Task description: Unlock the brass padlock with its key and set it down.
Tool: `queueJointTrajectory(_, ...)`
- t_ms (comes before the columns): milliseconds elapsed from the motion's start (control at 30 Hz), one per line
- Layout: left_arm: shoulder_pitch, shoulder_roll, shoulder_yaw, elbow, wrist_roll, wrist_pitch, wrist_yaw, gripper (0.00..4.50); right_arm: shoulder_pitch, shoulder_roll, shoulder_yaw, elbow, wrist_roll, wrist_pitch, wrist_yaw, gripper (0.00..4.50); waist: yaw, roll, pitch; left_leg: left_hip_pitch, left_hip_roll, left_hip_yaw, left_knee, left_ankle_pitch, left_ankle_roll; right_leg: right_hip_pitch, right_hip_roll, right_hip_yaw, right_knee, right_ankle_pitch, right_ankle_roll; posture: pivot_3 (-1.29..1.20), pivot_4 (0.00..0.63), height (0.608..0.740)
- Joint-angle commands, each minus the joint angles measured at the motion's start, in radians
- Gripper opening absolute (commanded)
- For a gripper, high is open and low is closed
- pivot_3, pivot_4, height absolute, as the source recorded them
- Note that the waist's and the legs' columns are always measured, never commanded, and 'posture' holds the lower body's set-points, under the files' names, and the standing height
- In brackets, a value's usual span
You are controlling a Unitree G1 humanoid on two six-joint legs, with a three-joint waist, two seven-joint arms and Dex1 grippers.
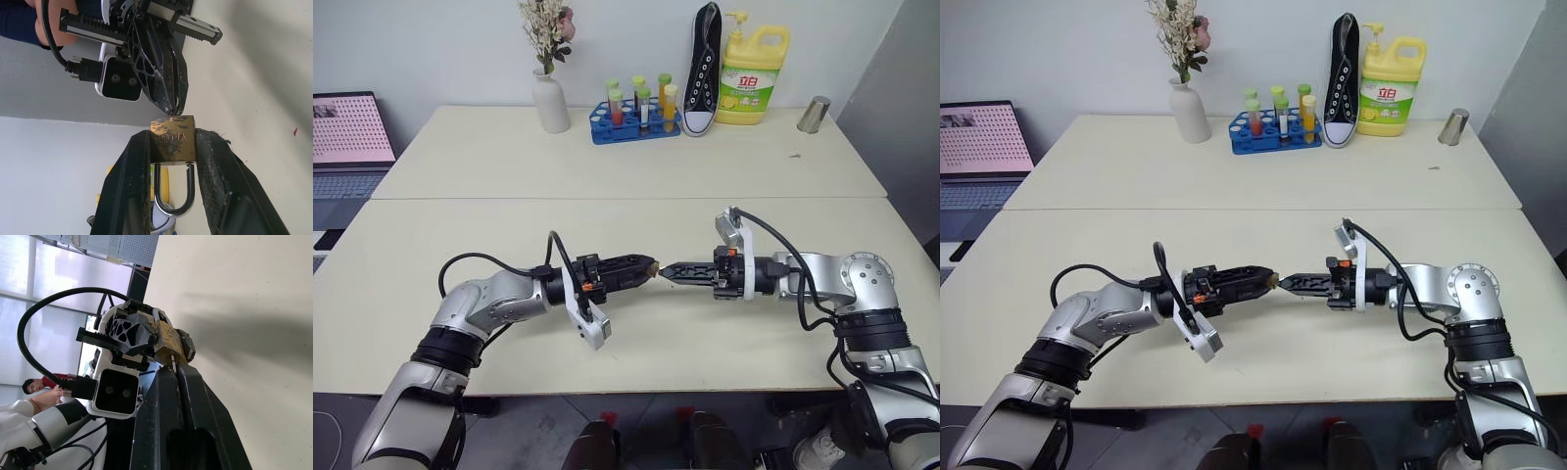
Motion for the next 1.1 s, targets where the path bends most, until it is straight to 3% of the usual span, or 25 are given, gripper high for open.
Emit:
queueJointTrajectory(33,0.005,0.003,-0.024,-0.009,0.007,0.007,-0.008,0.93,-0.028,0.005,0.019,-0.120,0.067,-0.024,0.031,0.00,0.000,0.001,0.000,0.000,0.000,0.000,0.000,0.000,0.000,0.000,0.000,0.000,0.000,0.000,0.000,0.00,0.150,0.740)
queueJointTrajectory(133,0.005,0.002,-0.026,-0.009,-0.017,0.014,-0.017,0.93,-0.021,-0.005,0.022,-0.188,0.015,-0.052,0.048,0.00,0.000,0.001,0.000,-0.001,0.000,0.000,0.000,0.000,0.000,0.000,0.000,0.000,0.000,0.000,0.000,0.00,0.150,0.740)
queueJointTrajectory(233,0.002,0.000,-0.030,-0.011,-0.044,0.023,-0.030,0.93,0.002,-0.020,0.024,-0.243,-0.070,-0.068,0.072,0.61,0.000,0.001,0.000,-0.001,0.000,0.000,0.000,0.000,0.000,0.000,0.000,0.000,0.000,0.000,0.000,0.00,0.150,0.740)
queueJointTrajectory(333,-0.003,0.001,-0.031,-0.013,-0.059,0.030,-0.041,0.93,0.010,-0.037,0.022,-0.295,-0.170,-0.072,0.135,1.75,0.000,0.001,0.001,-0.001,0.000,0.000,0.000,0.000,0.000,0.000,0.000,0.000,0.000,0.000,0.000,0.00,0.150,0.740)
queueJointTrajectory(467,-0.005,0.002,-0.031,-0.018,-0.084,0.042,-0.055,0.93,0.066,-0.163,0.073,-0.457,-0.510,-0.147,0.344,3.11,0.002,0.002,0.001,-0.001,0.000,-0.001,0.000,0.000,0.000,-0.001,0.000,-0.001,-0.001,0.000,0.000,0.00,0.150,0.740)
queueJointTrajectory(600,-0.006,0.003,-0.030,-0.024,-0.100,0.052,-0.066,0.93,0.122,-0.245,0.115,-0.534,-0.753,-0.289,0.536,4.50,0.002,0.002,0.001,-0.002,0.000,-0.001,0.000,0.000,0.000,-0.001,0.000,-0.001,-0.002,0.000,0.000,0.00,0.150,0.740)
queueJointTrajectory(700,-0.007,0.002,-0.029,-0.032,-0.115,0.061,-0.074,0.93,0.185,-0.262,0.116,-0.591,-0.913,-0.436,0.621,4.50,0.001,0.002,0.001,-0.002,0.000,-0.001,0.000,0.000,0.000,-0.001,0.000,-0.002,-0.002,0.000,0.000,0.00,0.150,0.740)
queueJointTrajectory(867,0.002,-0.003,-0.032,-0.046,-0.132,0.068,-0.087,0.93,0.241,-0.086,0.028,-0.608,-0.832,-0.444,0.536,4.50,-0.002,0.002,0.001,-0.001,0.001,0.000,0.000,0.000,0.000,-0.001,0.000,-0.001,-0.001,0.000,0.000,0.00,0.150,0.740)
queueJointTrajectory(1100,-0.011,-0.012,-0.036,-0.041,-0.133,0.059,-0.088,0.93,0.220,0.029,0.006,-0.555,-0.820,-0.388,0.474,4.50,0.003,0.002,0.001,-0.001,0.000,-0.001,0.000,0.000,0.000,0.000,0.000,-0.001,-0.001,0.000,0.000,0.00,0.150,0.740)
